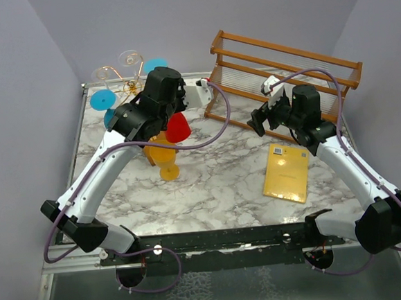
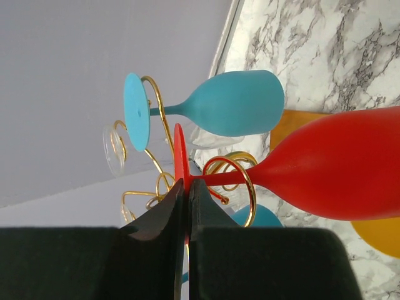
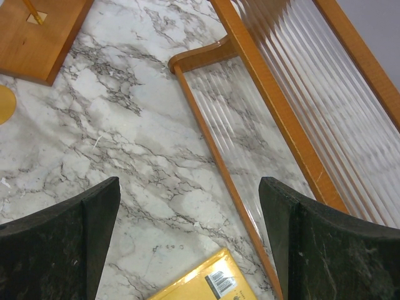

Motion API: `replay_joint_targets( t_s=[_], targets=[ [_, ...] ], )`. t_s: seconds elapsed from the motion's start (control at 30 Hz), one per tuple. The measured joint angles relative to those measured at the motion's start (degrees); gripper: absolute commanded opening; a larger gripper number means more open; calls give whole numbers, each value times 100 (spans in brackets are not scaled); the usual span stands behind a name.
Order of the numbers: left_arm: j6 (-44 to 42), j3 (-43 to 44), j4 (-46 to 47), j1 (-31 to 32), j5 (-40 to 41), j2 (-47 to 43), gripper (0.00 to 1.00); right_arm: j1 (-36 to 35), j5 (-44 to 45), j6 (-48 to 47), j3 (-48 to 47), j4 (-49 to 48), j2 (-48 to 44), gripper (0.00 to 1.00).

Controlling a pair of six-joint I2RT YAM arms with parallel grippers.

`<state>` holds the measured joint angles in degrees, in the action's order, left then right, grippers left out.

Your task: Place the wine glass upside down on the wine glass rack

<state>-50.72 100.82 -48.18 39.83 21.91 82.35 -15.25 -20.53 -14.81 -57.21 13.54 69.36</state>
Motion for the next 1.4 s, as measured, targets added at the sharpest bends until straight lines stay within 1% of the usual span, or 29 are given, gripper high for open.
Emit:
replay_joint_targets(
  t_s=[0.23,0.37,0.57,0.8,1.13,1.4],
  targets=[
    [48,-17,192,-2,105,122,0,0,-9,0,0,0,0,92],
    [70,-103,286,-2,170,125,4,0,-15,0,0,0,-2,92],
    [138,-199,262,0,160,146,13,0,-15,-2,0,0,0,93],
    [286,-197,219,0,-61,157,20,0,-15,-2,0,2,-2,93],
    [498,-195,4,4,-376,186,22,0,-15,-2,0,2,-2,93],
    [658,-184,-15,4,-704,184,33,0,-17,-2,0,0,-2,93]
  ],
)
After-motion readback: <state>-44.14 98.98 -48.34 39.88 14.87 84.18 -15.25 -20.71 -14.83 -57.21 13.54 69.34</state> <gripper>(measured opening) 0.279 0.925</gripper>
